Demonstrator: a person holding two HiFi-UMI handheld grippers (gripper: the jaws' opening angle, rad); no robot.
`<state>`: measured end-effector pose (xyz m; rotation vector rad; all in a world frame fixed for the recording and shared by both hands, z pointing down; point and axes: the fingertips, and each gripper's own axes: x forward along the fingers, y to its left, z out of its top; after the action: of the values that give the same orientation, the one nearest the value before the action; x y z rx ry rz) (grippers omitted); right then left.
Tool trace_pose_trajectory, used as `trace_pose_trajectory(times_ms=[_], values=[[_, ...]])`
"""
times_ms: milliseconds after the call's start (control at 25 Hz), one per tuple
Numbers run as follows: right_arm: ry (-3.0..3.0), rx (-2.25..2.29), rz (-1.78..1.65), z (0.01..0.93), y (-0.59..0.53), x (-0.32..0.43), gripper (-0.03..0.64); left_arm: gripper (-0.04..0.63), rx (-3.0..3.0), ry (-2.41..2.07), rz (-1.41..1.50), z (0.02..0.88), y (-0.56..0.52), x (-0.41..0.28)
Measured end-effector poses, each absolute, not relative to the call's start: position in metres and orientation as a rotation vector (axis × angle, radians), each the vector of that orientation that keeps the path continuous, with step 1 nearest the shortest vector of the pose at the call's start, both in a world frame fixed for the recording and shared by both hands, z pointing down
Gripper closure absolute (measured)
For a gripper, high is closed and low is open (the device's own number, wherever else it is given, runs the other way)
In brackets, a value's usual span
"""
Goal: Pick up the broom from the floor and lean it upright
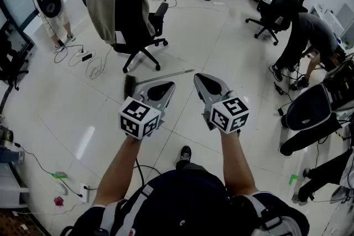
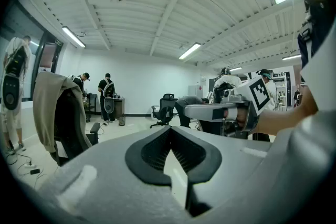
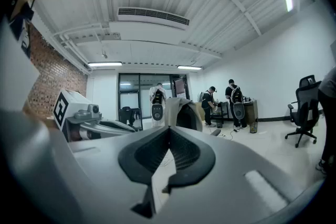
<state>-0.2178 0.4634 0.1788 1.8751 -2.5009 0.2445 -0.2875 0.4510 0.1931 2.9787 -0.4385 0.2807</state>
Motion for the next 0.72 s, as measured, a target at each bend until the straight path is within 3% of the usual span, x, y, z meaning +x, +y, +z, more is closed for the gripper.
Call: trace_pose_trajectory(times_ms=[720], values=[[-2.498,1.874,0.311,0.203,0.349,-0.081,0.615,0.595,2.948,-0.421,0.39,0.227,0.313,-0.161]])
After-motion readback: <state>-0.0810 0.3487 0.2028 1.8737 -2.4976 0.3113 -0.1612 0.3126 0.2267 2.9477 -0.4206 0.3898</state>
